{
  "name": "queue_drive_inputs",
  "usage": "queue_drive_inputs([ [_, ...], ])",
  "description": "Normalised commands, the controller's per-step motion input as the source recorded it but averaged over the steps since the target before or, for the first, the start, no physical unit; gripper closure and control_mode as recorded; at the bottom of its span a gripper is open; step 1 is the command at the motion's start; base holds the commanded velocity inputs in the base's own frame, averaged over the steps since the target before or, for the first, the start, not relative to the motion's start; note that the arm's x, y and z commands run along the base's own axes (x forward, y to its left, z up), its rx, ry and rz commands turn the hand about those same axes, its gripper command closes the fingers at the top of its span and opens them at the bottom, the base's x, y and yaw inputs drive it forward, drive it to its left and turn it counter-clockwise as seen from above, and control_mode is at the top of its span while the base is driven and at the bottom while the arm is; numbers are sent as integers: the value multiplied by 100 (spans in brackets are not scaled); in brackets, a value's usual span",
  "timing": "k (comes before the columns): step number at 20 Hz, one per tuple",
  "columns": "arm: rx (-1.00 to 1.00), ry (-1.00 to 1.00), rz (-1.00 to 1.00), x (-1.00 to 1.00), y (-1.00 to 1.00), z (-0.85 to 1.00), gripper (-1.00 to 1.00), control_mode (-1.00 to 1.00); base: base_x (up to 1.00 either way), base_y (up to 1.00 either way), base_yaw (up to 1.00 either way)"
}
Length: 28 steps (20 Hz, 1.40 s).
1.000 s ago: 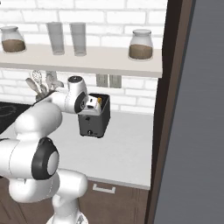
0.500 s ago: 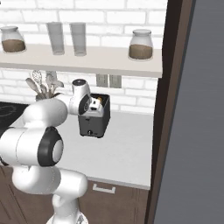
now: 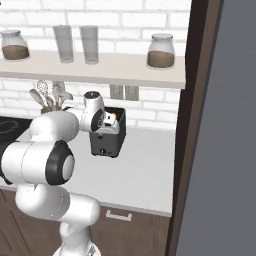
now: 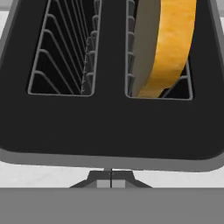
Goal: Start the toaster. Once the lever pops up, take the bread to the plate on the dining counter.
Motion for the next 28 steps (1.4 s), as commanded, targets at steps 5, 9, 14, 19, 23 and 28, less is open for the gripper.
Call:
queue_drive_inputs([
  [5, 0, -2, 0, 0, 0, -70, 100, -100, 0, 0, 0],
  [9, -1, -11, 0, 0, 0, -69, 100, -100, 0, 0, 0],
  [14, -1, -14, 0, -15, 0, -78, 100, -100, 0, 0, 0],
  [19, 0, -1, 0, -7, 0, -98, 100, -100, 0, 0, 0],
  [23, 0, 0, 0, -6, 0, -99, 100, -100, 0, 0, 0],
  [28, -2, -2, 0, -29, 0, -100, 100, -100, 0, 0, 0],
])
